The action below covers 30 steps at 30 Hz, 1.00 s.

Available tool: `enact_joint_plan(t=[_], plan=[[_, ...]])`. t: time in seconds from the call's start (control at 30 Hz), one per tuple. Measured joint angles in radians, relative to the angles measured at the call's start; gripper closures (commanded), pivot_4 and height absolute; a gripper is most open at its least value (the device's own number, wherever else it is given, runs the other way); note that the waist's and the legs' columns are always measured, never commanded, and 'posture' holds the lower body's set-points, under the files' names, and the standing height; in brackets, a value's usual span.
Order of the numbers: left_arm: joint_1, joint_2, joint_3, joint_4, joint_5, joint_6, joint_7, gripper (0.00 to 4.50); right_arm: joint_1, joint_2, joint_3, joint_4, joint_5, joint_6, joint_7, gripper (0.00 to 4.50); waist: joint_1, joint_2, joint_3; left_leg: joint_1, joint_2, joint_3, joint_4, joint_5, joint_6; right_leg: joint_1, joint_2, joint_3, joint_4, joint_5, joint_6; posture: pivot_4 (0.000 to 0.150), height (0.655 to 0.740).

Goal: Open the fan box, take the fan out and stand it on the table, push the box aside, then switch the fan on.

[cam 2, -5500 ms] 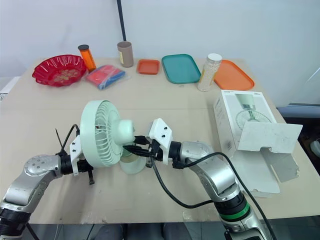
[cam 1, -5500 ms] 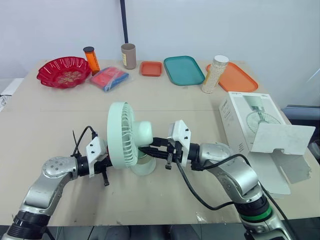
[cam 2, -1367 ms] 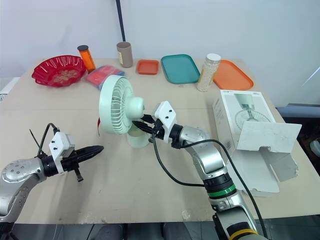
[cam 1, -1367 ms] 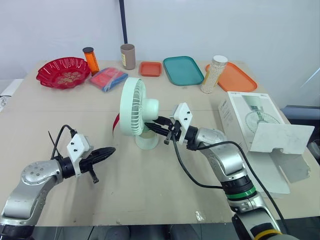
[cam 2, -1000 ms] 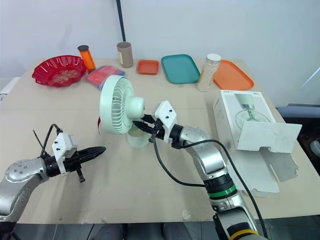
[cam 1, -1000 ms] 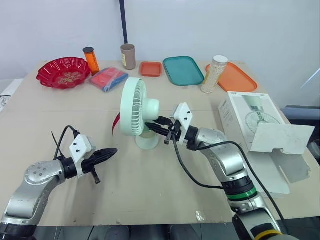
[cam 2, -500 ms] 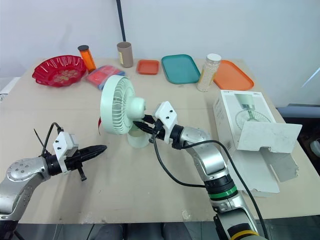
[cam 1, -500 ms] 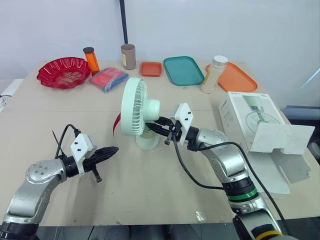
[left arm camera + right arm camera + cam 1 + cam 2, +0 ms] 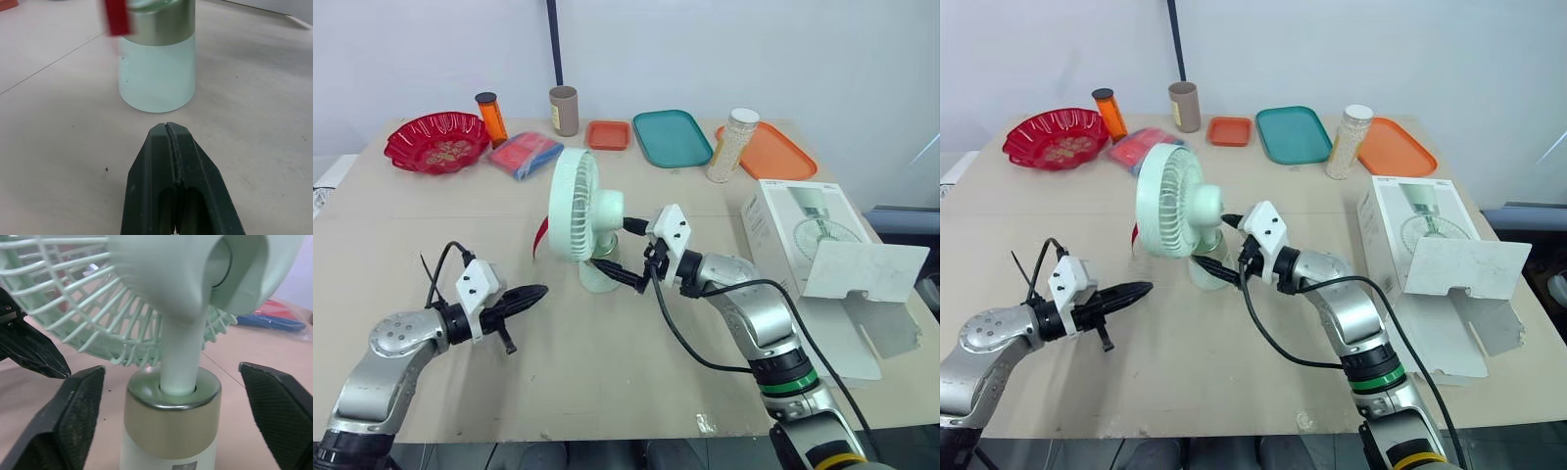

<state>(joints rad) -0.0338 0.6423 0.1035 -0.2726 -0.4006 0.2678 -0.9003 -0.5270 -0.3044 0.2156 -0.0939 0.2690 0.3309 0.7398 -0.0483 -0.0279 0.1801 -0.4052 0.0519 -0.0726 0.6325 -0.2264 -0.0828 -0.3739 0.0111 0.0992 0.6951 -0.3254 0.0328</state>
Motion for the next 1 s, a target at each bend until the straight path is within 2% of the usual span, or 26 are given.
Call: enact_joint_plan(t=[0.27, 0.47, 0.73, 0.83, 1.0], plan=[[0.002, 0.000, 0.000, -0.001, 0.000, 0.001, 0.001, 4.50, 0.016, -0.016, 0.000, -0.018, 0.001, 0.022, 0.000, 0.07, 0.000, 0.000, 0.000, 0.000, 0.000, 0.000, 0.000, 0.000, 0.000, 0.000, 0.000, 0.000, 0.000, 0.000, 0.000, 0.150, 0.7400], [0.064, 0.043, 0.034, -0.020, -0.011, 0.005, -0.018, 4.50, 0.152, -0.130, -0.054, -0.209, 0.035, 0.129, -0.001, 0.07, 0.001, 0.000, 0.000, 0.000, 0.000, 0.000, 0.000, -0.001, 0.001, 0.000, 0.000, 0.000, 0.000, -0.002, 0.000, 0.150, 0.7400], [0.069, 0.123, 0.090, -0.059, -0.072, 0.071, -0.055, 4.50, 0.317, -0.181, -0.127, -0.453, 0.082, 0.282, -0.089, 0.07, 0.000, 0.000, 0.000, 0.000, -0.001, 0.000, 0.000, -0.001, 0.001, 0.000, 0.000, 0.001, 0.001, -0.003, 0.001, 0.150, 0.7400], [0.064, 0.136, 0.112, -0.061, -0.093, 0.092, -0.068, 3.67, 0.365, -0.184, -0.171, -0.547, 0.104, 0.342, -0.140, 0.00, 0.001, 0.000, 0.000, 0.000, -0.001, 0.000, 0.000, -0.001, 0.001, 0.000, 0.000, 0.001, 0.002, -0.003, 0.001, 0.150, 0.7400], [0.058, 0.141, 0.136, -0.062, -0.112, 0.102, -0.068, 1.91, 0.416, -0.218, -0.237, -0.677, 0.158, 0.428, -0.188, 0.00, 0.001, 0.000, 0.000, 0.001, -0.001, 0.000, 0.000, -0.001, 0.001, 0.000, 0.000, 0.001, 0.002, -0.003, 0.001, 0.150, 0.7400]])
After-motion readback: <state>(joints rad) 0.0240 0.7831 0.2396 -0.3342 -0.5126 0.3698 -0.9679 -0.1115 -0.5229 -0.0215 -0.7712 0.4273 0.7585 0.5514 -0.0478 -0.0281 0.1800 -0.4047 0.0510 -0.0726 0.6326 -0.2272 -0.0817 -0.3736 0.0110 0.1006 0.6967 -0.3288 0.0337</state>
